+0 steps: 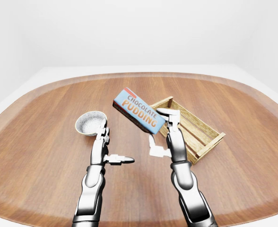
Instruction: Pick up the chocolate pudding and put it in the tray.
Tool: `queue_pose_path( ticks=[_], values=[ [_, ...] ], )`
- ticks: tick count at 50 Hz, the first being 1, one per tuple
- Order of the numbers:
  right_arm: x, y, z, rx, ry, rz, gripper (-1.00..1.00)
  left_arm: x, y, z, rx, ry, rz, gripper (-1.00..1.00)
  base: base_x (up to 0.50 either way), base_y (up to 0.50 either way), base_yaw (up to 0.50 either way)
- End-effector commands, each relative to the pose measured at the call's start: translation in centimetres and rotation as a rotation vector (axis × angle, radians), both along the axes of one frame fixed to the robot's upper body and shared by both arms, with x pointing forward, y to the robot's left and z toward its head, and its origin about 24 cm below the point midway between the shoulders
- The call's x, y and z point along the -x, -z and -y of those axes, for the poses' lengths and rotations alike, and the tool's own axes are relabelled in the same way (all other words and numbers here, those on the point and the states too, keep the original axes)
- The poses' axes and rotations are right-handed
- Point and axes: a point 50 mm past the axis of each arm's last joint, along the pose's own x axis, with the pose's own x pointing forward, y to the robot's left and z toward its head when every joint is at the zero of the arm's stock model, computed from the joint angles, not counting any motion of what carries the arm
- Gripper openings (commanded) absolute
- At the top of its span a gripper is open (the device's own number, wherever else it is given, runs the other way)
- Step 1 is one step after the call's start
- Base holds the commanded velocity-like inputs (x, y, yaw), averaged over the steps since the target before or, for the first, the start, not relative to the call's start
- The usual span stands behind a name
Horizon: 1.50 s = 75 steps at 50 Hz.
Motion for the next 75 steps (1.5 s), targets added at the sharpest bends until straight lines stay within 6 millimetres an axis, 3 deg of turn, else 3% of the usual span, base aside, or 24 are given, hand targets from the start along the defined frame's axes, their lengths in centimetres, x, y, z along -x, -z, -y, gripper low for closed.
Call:
queue_pose_path(
  ticks=[1,20,26,38,44,70,75],
  values=[
    [-1.9,-1.5,0.5,-0.02,-0.004,0.048,-1.0,-0.1,0.2,-0.2,0.032,-0.005,-0.026,1.0,0.0,0.0,0.0],
    [-5.9,-2.7,1.4,0.044,0.035,0.066,-1.0,-0.2,0.3,-0.1,0.032,-0.005,-0.028,1.0,0.0,0.0,0.0],
    [-7.8,-1.1,2.0,0.076,0.076,-0.019,-1.0,-0.2,0.4,-0.1,0.032,-0.004,-0.028,1.0,0.0,0.0,0.0],
    [-9.6,-1.0,2.2,0.109,0.098,-0.047,-1.0,-0.2,0.4,-0.1,0.032,-0.003,-0.029,1.0,0.0,0.0,0.0],
    [-10.9,0.0,2.5,0.141,0.128,-0.107,-1.0,-0.2,0.4,-0.1,0.032,-0.002,-0.03,1.0,0.0,0.0,0.0],
    [-14.0,-5.3,0.0,0.155,0.067,-0.003,-1.0,-0.2,0.4,-0.1,0.036,-0.001,-0.032,1.0,0.0,0.0,0.0],
    [-15.5,-5.1,0.5,0.195,0.102,-0.055,-1.0,-0.2,0.4,-0.1,0.036,0.0,-0.033,1.0,0.0,0.0,0.0]
  ],
)
